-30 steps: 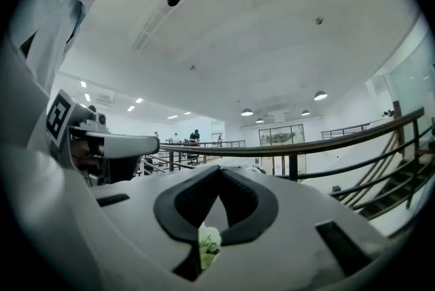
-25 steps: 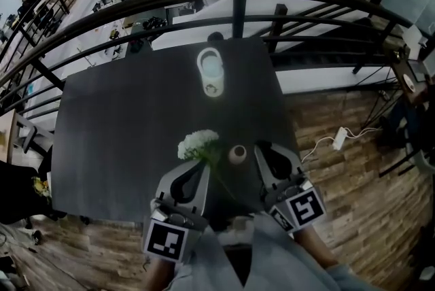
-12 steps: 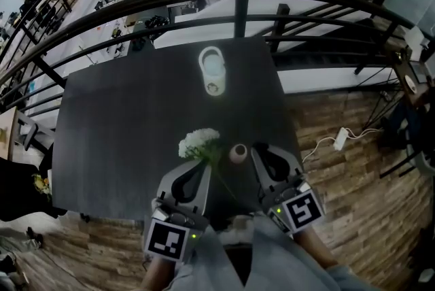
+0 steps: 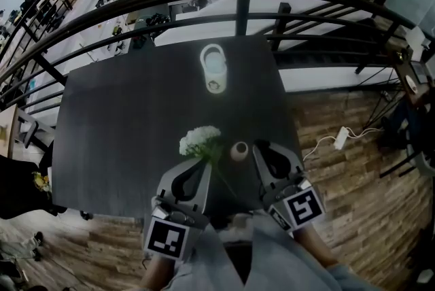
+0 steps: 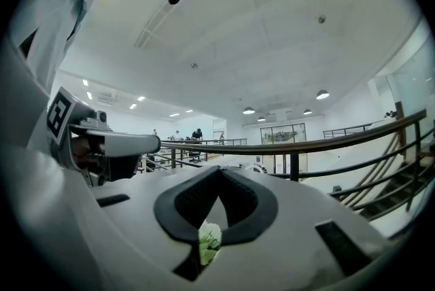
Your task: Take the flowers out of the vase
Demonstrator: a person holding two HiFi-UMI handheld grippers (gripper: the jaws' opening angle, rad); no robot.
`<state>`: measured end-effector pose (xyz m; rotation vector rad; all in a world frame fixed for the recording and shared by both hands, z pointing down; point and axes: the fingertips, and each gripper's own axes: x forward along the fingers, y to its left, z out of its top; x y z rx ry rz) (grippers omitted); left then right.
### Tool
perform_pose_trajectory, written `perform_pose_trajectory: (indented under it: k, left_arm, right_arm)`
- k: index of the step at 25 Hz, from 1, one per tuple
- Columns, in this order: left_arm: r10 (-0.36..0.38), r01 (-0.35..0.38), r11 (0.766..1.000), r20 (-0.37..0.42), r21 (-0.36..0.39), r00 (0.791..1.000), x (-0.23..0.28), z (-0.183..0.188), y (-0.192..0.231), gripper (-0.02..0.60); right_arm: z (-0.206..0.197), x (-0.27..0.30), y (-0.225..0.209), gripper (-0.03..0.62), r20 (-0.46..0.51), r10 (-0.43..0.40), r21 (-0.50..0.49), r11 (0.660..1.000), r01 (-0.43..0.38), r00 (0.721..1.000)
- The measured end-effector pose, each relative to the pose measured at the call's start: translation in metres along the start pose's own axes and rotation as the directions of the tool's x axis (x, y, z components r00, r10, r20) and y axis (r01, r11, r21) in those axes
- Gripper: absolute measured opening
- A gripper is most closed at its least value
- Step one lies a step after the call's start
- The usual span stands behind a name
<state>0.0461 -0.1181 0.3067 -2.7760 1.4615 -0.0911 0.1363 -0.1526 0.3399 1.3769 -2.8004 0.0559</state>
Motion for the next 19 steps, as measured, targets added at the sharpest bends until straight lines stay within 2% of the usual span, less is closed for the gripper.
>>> perform_pose_trajectory:
  k: [11,19]
  left_arm:
    - [0.019,-0.019,1.0,0.009,-0.005,1.0,-0.003,-0.001,0.005,-0.003]
    - [0.03,-0.03,0.999,0.0,-0.01,1.0,-0.005,-0.003,0.012,-0.003]
  right_arm:
    - [-0.008,0.0,0.003,-0.005,-0.028,0.016,0.037,0.999,-0.015,0.999]
    - [-0.012,0.004,0.008,-0.005,-0.052,0.037,0.025,0.999,-0.036,0.998]
